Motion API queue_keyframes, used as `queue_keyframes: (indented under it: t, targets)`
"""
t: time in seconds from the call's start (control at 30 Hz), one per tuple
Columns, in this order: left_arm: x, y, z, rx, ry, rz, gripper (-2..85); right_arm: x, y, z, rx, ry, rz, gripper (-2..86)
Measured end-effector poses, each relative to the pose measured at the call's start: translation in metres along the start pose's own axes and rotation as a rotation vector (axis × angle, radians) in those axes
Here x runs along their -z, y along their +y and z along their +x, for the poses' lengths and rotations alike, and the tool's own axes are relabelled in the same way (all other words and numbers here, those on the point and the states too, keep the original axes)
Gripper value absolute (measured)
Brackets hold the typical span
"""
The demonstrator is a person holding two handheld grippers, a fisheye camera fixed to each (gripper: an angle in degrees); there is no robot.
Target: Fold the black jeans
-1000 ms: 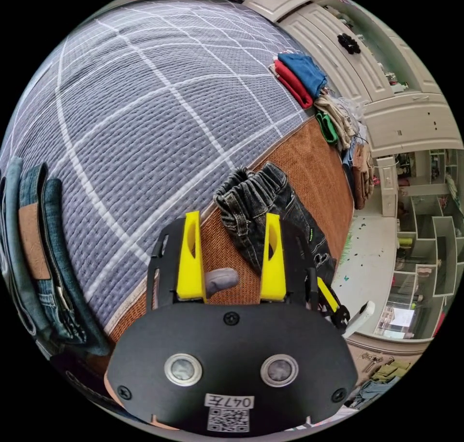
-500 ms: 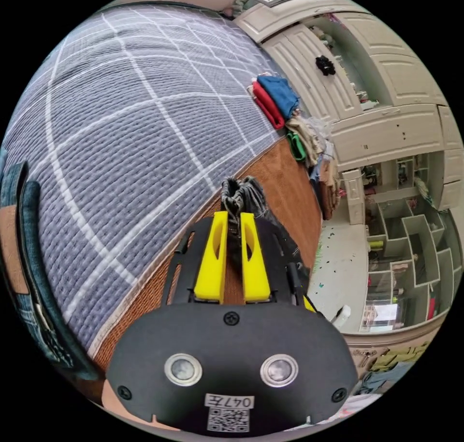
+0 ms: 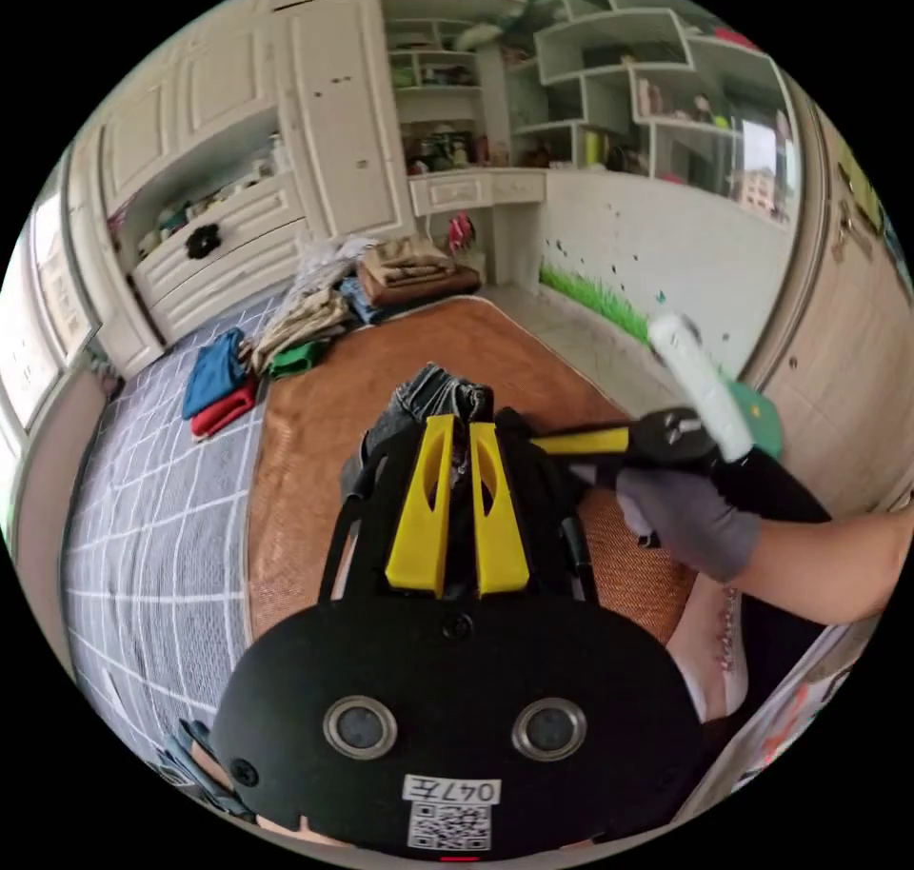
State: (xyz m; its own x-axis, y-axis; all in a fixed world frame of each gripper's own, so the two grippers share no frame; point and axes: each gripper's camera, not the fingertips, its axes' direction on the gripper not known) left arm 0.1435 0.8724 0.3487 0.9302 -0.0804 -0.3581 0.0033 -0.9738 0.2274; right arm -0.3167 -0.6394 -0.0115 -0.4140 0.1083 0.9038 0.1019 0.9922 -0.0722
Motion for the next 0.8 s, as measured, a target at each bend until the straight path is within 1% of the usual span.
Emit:
queue_keyframes:
  t: [0.07,0.13,0.23,0.3,0.33,0.4,0.43,0.53,0.6,0.67,0.73,0.8]
  targets:
    - [-0.044,0.002,0.054,-0.028,0.049,-0.081,1.0,0.038,0.012,0.040,-0.080,0.017,0.039,-1.2]
    - [-0.063,0.010,0.076,-0.012,0.057,-0.105,1.3,0.059,0.025,0.068,-0.129,-0.011,0.058,-1.2]
    - [-0.050,0.013,0.089,0.004,-0.038,-0.031,2.5,0.079,0.043,0.103,-0.157,-0.048,0.062,-0.7]
    - [-0.037,0.003,0.086,-0.002,-0.065,-0.035,3.8,0.093,0.047,0.118,-0.165,-0.085,0.114,0.5]
    - [-0.025,-0.002,0.077,0.015,-0.057,-0.036,4.7,0.101,0.045,0.126,-0.174,-0.114,0.142,3.3]
    - [-0.002,-0.006,0.050,0.096,0.011,-0.033,5.7,0.105,0.034,0.137,-0.178,-0.159,0.152,8.1]
    - [0.015,-0.004,0.026,0.170,0.077,-0.027,6.1,0.102,0.024,0.144,-0.186,-0.180,0.123,10.3]
    - [0.054,0.009,-0.046,0.367,0.167,-0.015,6.2,0.094,0.000,0.151,-0.160,-0.223,0.057,11.6]
    - [0.071,0.021,-0.084,0.447,0.184,-0.010,6.3,0.092,-0.012,0.149,-0.148,-0.216,0.036,10.8]
    - [0.084,0.037,-0.135,0.551,0.100,-0.007,6.8,0.076,-0.031,0.145,-0.102,-0.126,-0.111,7.0]
    - [0.081,0.044,-0.180,0.643,0.043,-0.049,8.8,0.069,-0.043,0.147,-0.041,-0.105,-0.179,4.0]
    - [0.070,0.049,-0.227,0.719,0.097,-0.085,10.5,0.082,-0.059,0.150,0.019,-0.099,-0.179,2.3]
